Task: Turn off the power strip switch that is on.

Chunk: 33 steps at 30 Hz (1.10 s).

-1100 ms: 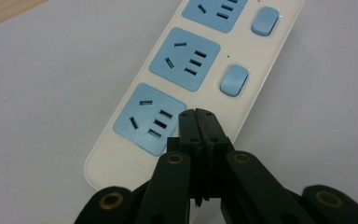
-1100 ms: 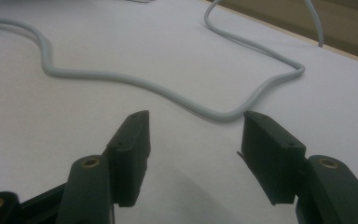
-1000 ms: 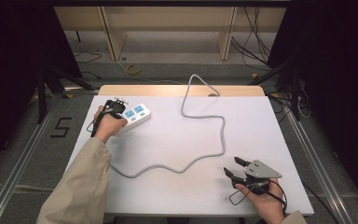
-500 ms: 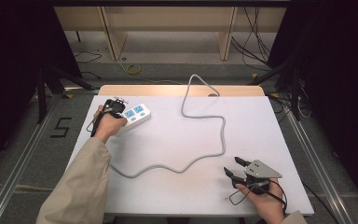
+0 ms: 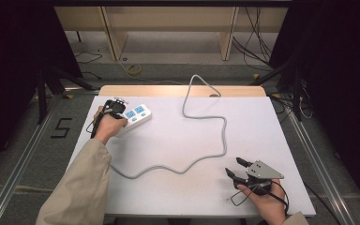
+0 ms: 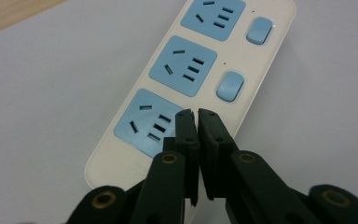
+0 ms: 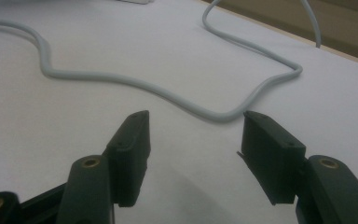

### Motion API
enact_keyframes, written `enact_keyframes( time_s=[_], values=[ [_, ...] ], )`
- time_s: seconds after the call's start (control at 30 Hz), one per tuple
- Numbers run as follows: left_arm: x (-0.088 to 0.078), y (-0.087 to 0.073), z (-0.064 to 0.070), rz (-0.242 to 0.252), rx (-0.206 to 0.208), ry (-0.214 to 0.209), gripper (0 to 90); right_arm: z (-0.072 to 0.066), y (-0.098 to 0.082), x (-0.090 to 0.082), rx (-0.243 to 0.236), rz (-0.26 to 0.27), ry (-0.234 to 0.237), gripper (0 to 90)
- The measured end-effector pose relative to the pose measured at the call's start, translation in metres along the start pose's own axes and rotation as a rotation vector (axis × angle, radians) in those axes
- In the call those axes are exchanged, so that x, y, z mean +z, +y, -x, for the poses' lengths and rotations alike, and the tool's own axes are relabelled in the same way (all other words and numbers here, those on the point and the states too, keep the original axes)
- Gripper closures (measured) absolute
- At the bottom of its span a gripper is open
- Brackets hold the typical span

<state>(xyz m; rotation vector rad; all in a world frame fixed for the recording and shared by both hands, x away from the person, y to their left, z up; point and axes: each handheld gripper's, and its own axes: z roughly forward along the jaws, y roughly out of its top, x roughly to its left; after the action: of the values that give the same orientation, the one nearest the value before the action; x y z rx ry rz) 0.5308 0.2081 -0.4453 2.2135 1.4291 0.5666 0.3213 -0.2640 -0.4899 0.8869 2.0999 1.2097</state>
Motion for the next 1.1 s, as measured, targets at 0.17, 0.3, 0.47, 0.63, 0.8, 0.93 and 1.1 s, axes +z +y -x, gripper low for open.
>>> enact_keyframes(
  time_s=[0.17, 0.3, 0.47, 0.63, 0.8, 0.93, 1.1],
  values=[
    [-0.005, 0.000, -0.002, 0.036, -0.013, 0.002, 83.2, 0.000, 0.000, 0.000, 0.000, 0.004, -0.004, 43.0],
    [-0.011, 0.000, -0.004, 0.062, -0.026, -0.004, 77.5, 0.001, 0.000, 0.000, 0.001, 0.003, -0.004, 43.0],
    [-0.021, 0.000, -0.004, 0.127, -0.047, -0.024, 67.0, 0.001, 0.000, 0.000, 0.004, 0.003, -0.006, 42.9],
    [-0.032, -0.001, -0.003, 0.202, -0.032, -0.068, 56.0, 0.001, 0.000, 0.000, 0.004, 0.003, -0.006, 42.9],
    [-0.039, -0.003, -0.003, 0.235, -0.043, -0.085, 48.3, 0.001, 0.000, 0.000, 0.006, 0.001, -0.006, 42.9],
    [-0.044, -0.004, -0.001, 0.254, -0.059, -0.080, 41.2, 0.001, 0.000, 0.000, 0.006, 0.000, -0.007, 42.8],
    [-0.051, -0.006, 0.005, 0.261, -0.062, -0.092, 36.9, 0.001, 0.000, 0.000, 0.004, 0.001, -0.006, 42.8]
  ],
)
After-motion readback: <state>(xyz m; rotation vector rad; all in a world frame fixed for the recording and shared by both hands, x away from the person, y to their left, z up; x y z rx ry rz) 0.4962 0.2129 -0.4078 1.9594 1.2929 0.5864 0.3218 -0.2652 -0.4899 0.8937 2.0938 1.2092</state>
